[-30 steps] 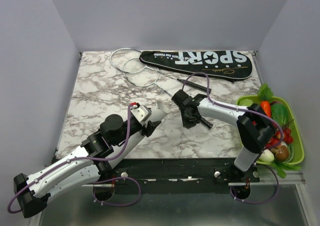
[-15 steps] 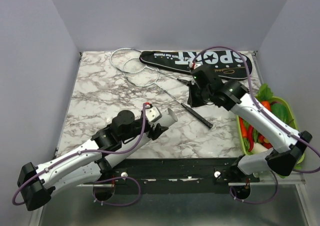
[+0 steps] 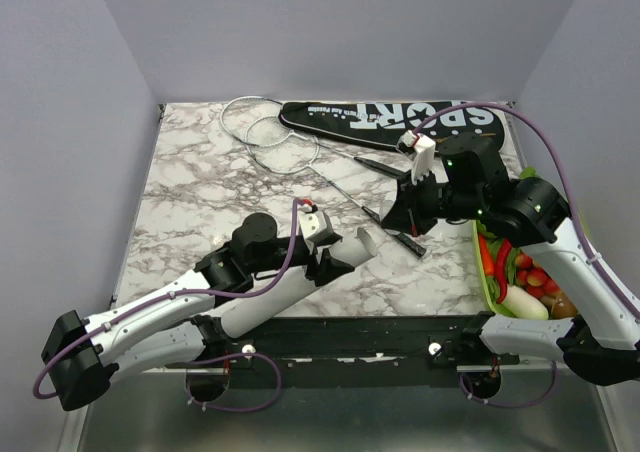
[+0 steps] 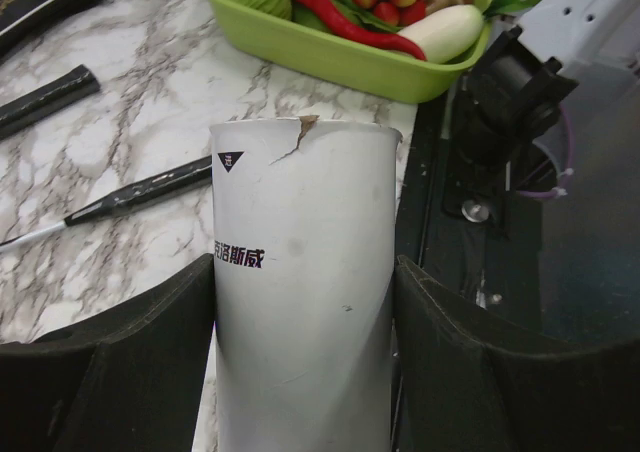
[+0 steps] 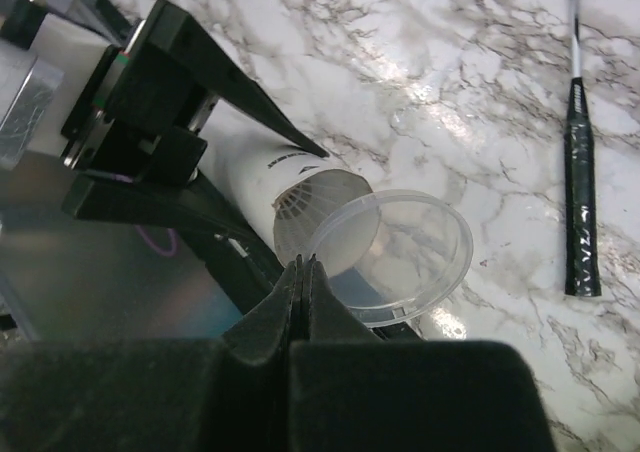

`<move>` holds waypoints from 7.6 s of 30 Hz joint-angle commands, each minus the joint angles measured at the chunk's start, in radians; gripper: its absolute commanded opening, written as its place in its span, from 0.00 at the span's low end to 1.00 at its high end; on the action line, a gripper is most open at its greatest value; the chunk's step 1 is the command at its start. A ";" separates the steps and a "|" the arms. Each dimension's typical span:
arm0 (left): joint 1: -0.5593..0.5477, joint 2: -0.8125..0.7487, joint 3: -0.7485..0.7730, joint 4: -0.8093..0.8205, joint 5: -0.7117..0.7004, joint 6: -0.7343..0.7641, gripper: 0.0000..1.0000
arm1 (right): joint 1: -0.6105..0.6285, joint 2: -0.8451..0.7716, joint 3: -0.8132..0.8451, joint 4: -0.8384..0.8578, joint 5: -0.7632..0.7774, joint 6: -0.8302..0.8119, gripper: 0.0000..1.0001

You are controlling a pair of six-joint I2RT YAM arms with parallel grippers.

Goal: Pack up the badminton gear

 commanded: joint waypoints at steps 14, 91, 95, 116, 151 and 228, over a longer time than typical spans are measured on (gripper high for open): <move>0.001 -0.053 0.043 0.145 0.167 -0.135 0.00 | -0.002 -0.033 -0.026 -0.028 -0.321 -0.129 0.01; -0.006 -0.142 0.167 0.036 0.132 -0.061 0.00 | -0.015 0.067 -0.304 0.426 -0.551 0.151 0.41; -0.006 -0.164 0.196 0.011 0.125 -0.064 0.00 | -0.038 0.073 -0.325 0.460 -0.574 0.161 0.41; -0.008 -0.201 0.313 -0.101 0.079 -0.018 0.00 | -0.077 0.006 -0.438 0.600 -0.618 0.245 0.48; 0.087 0.163 0.515 -0.392 -0.326 0.371 0.00 | -0.078 -0.079 -0.160 0.262 0.085 0.199 0.01; 0.518 0.367 0.437 -0.564 -0.342 -0.147 0.99 | -0.483 0.627 -0.099 0.564 0.534 0.785 0.65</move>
